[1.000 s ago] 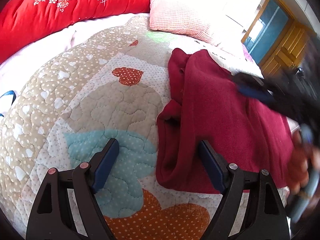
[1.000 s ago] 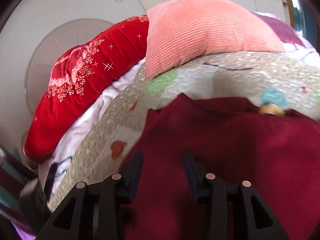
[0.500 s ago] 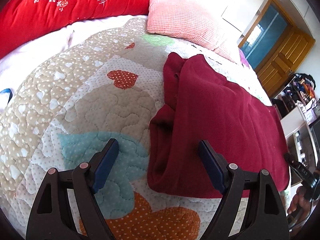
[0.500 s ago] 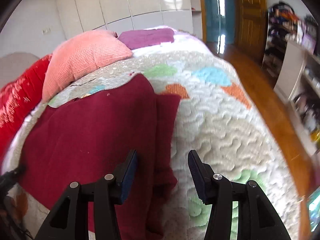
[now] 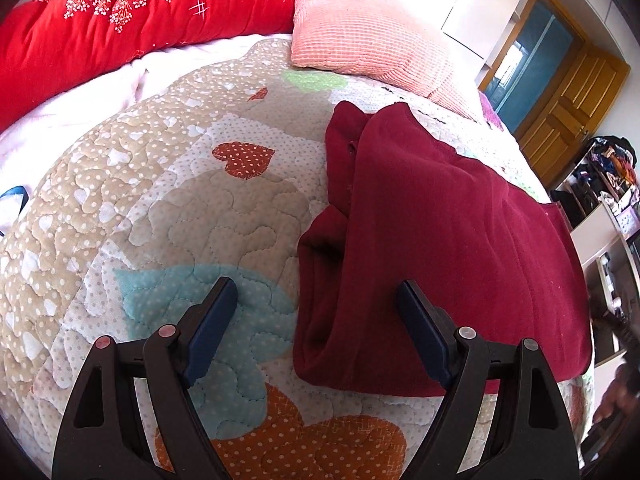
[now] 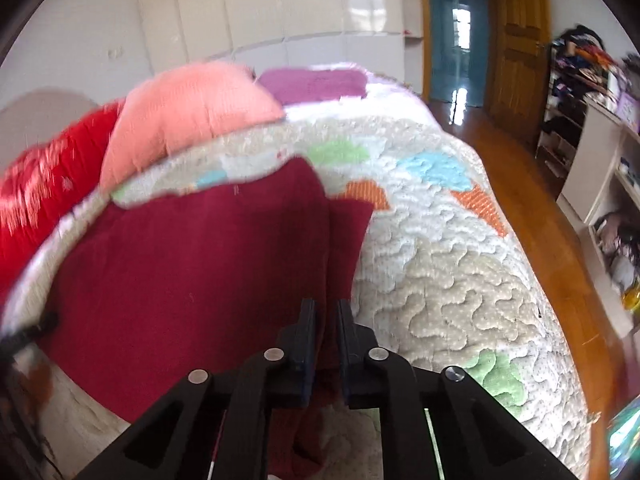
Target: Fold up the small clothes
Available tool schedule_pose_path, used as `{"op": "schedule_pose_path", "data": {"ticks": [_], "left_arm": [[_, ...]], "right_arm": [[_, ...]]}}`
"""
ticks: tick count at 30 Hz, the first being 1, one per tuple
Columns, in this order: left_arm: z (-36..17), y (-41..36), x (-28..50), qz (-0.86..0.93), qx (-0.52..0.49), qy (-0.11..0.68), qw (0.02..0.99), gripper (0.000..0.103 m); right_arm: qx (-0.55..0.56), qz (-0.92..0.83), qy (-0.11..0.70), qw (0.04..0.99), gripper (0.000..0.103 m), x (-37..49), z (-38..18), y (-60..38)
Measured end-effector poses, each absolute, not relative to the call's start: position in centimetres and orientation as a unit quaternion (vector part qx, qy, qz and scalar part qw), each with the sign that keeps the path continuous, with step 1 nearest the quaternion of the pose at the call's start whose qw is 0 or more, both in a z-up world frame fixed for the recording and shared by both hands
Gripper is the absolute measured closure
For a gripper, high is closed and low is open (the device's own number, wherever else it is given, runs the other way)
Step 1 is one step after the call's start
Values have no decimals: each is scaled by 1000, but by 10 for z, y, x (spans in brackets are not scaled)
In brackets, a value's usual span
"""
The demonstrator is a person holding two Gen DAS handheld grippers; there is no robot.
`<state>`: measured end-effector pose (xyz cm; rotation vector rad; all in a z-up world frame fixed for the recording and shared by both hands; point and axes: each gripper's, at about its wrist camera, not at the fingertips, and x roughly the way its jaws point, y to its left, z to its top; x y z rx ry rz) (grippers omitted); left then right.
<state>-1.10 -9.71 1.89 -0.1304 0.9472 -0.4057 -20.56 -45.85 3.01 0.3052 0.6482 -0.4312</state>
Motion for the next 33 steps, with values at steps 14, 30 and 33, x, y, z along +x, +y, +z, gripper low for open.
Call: {"op": "schedule_pose_path", "data": {"ticks": [14, 30, 33], "left_arm": [[18, -100, -10, -191, -54, 453, 869, 19], [18, -95, -11, -195, -70, 456, 866, 18], [18, -94, -11, -196, -77, 457, 864, 18]], "right_arm": [[159, -161, 364, 904, 61, -89, 15, -462], [169, -4, 405, 899, 49, -38, 40, -354], [171, 30, 428, 887, 40, -8, 32, -319]]}}
